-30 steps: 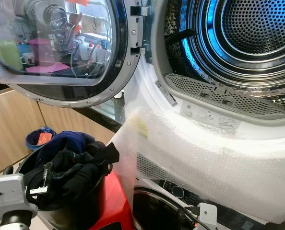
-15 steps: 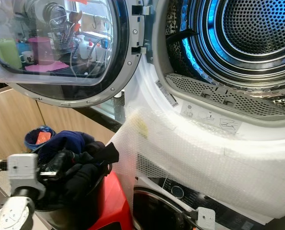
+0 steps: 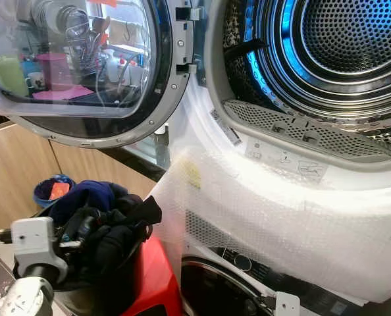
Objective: Clothes washing
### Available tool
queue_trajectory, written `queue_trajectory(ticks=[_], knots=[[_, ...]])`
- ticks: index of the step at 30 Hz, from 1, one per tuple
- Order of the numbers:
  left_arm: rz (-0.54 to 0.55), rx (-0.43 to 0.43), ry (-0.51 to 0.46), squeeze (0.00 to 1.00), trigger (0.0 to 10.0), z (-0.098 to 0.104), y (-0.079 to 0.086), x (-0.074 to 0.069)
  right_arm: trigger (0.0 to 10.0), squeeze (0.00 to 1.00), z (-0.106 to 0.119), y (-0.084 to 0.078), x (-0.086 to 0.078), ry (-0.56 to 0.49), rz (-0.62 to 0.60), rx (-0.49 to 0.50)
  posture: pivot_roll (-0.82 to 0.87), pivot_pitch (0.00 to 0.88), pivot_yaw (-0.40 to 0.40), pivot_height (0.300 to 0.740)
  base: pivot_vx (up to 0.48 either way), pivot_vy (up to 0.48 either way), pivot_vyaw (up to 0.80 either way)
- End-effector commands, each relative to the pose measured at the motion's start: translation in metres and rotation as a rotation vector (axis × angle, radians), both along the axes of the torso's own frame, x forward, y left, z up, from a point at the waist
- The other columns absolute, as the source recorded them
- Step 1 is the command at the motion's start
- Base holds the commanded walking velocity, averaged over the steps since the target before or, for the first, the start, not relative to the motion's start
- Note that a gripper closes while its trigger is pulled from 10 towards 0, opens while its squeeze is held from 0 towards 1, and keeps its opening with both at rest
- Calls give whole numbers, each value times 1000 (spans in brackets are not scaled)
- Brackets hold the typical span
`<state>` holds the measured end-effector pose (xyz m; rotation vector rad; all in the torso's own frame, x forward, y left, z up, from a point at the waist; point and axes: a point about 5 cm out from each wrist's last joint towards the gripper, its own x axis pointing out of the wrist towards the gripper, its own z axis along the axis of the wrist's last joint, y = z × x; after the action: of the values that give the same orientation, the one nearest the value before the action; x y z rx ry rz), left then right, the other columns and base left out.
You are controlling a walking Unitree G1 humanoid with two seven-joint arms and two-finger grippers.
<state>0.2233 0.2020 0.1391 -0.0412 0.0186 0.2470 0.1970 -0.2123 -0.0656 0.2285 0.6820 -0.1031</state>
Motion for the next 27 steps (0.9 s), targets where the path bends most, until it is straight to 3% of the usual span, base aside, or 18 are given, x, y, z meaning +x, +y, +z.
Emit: queue_trajectory(ticks=[1,12,24,25,26,27], knots=[[14,-40,7,0,10000,1,2,1,10000,0,2,-4,1,-13,-16,-8,120,0,-64,740,0,0,0],[-22,-108,52,0,10000,-5,7,11,10000,0,2,-1,-1,-35,12,36,110,0,-66,740,0,0,0],[-93,-224,102,0,9922,-9,6,22,10000,0,-1,-13,-13,-13,10,-1,91,0,-60,740,0,0,0],[-108,-243,107,0,9451,-10,5,23,10000,0,-1,-13,-13,-14,9,-1,91,0,-60,740,0,0,0],[-122,-262,113,0,5922,-10,4,23,10000,0,-1,-13,-13,-14,9,-1,90,0,-59,740,0,0,0],[-138,-292,119,0,4588,-9,2,25,10000,0,-1,-14,-13,-15,9,-2,92,0,-59,740,0,0,0]])
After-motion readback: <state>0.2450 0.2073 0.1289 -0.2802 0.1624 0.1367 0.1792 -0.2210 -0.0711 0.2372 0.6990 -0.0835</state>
